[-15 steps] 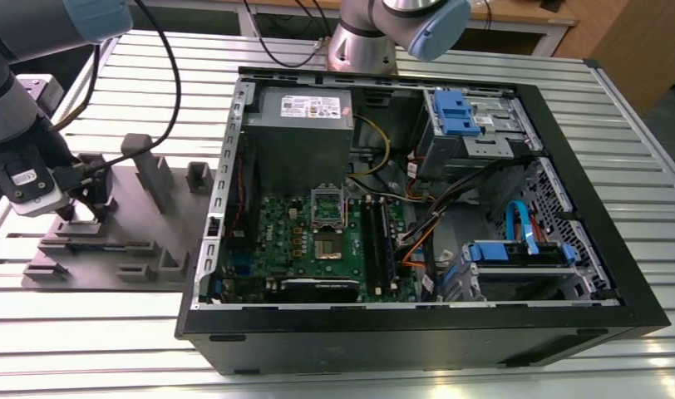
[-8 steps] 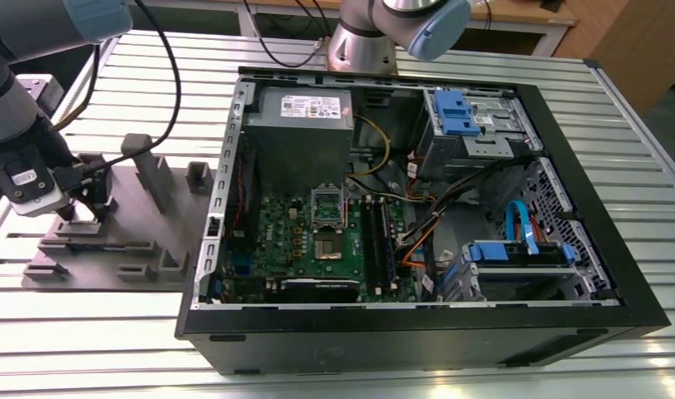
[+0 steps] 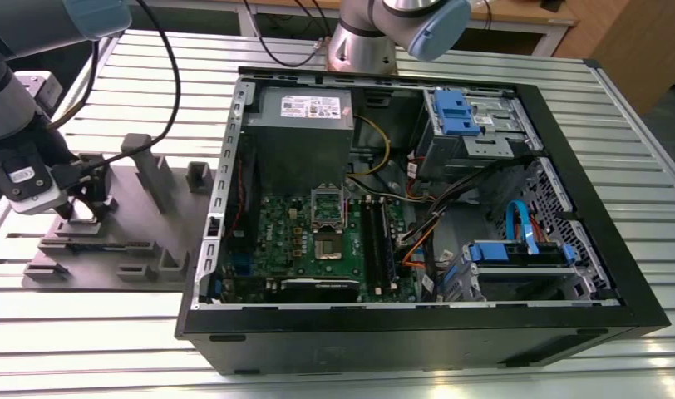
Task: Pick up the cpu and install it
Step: 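Pick up the cpu and move it towards the insertion slot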
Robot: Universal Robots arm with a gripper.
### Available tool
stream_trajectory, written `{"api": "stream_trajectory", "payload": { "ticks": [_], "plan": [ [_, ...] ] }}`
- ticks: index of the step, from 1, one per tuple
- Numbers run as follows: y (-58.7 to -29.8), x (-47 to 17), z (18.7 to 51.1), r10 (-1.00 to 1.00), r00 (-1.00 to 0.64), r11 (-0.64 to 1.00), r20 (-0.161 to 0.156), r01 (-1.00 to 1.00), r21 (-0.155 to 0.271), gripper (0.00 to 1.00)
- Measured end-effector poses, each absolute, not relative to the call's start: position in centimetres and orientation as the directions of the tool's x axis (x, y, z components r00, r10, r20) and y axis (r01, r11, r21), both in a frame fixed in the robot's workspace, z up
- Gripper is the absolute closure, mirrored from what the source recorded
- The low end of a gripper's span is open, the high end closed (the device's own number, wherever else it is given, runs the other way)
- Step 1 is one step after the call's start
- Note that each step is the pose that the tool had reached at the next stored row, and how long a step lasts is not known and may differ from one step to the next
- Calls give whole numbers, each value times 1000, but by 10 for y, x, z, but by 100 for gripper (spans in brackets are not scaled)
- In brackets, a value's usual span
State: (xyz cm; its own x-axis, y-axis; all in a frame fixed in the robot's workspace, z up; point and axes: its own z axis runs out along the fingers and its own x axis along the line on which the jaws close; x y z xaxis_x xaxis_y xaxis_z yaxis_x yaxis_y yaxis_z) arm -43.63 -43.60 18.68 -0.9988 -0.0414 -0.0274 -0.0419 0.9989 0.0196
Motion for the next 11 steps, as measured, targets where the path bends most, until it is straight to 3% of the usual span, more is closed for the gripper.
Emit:
{"api": "stream_trajectory", "payload": {
  "ticks": [11],
  "plan": [
    [-436,-436,187,1,-1000,1000,-27,1,19,53]
  ]
}}
